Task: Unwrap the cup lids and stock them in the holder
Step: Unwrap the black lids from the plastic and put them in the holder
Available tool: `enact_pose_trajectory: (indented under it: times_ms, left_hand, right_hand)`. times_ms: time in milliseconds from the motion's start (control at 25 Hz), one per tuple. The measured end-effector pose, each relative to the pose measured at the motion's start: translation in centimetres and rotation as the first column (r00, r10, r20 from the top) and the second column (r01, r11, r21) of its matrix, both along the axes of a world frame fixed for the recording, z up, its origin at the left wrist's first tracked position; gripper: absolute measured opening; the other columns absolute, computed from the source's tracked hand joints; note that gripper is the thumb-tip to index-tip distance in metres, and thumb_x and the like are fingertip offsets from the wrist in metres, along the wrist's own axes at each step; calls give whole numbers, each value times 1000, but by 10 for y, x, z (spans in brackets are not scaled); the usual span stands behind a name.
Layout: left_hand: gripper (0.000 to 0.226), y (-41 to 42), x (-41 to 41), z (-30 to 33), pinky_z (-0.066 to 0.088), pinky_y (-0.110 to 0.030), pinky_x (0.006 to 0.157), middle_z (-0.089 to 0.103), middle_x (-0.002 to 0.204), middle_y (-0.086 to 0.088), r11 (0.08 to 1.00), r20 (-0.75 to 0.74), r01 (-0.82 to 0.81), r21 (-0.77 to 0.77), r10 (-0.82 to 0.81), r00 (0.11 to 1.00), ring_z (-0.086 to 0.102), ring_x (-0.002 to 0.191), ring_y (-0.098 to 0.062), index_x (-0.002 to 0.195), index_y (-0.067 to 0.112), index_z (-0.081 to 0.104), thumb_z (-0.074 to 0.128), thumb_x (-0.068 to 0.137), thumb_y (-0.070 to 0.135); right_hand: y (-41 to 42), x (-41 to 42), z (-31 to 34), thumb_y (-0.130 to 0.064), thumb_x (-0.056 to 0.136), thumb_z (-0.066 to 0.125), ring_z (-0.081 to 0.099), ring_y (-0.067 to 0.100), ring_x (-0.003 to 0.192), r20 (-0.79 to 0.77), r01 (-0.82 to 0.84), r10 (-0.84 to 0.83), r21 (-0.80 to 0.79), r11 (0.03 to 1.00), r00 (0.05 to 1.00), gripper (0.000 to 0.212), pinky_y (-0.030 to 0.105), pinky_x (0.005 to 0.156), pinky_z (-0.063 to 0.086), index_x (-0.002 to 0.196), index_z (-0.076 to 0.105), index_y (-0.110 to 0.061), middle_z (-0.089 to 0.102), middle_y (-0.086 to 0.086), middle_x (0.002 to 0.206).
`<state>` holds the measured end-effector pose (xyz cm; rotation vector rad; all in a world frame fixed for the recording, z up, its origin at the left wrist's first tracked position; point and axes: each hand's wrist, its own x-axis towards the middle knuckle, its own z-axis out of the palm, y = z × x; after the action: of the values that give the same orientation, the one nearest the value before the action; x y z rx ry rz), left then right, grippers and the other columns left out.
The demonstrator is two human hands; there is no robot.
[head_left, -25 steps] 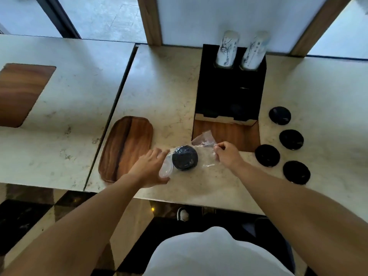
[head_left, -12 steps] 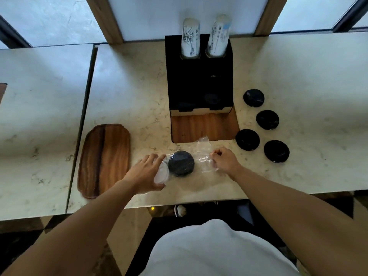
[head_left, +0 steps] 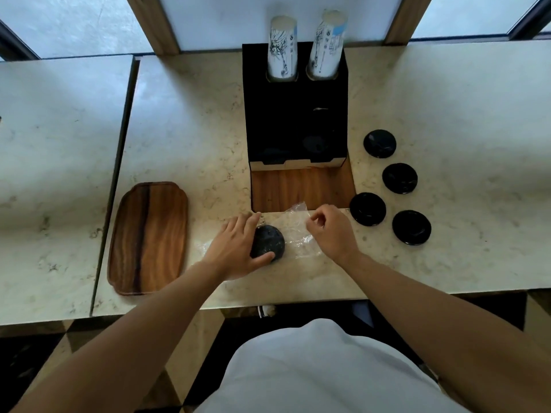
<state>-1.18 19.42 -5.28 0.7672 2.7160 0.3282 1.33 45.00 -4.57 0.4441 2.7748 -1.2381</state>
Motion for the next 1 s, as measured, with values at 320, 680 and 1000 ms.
enact_pose_trajectory:
  times_ms: [320,680,1000]
  left_hand:
    - [106,47,7,-16,13,-51,126,31,162,-16,994,22,32,-107,-30,999,25,150,-35,159,10,16,29,84,84]
    - [100,48,10,-23,31,-53,118,45,149,-19,988,-37,40,-147,-46,998,42,136,-37,155,8,25,36,85,78]
    - [96,50,10,-23,34,-52,115,47,145,-17,988,-61,37,-151,-47,997,44,133,-36,154,9,27,35,87,76]
  right_hand:
    - [-15,-3,-9,-39,92,68,58,15,77,146,-83,52,217,973,988,21,29,65,47,86,58,-22,60,-5,84]
    - [-12,-8,-18,-38,93,65,62,18,82,216,-201,141,285,937,966,20,33,69,50,91,67,-18,66,-1,89]
    - [-5,-8,-21,-41,95,62,63,17,85,287,-353,269,301,886,920,24,35,75,55,100,71,-19,69,0,94]
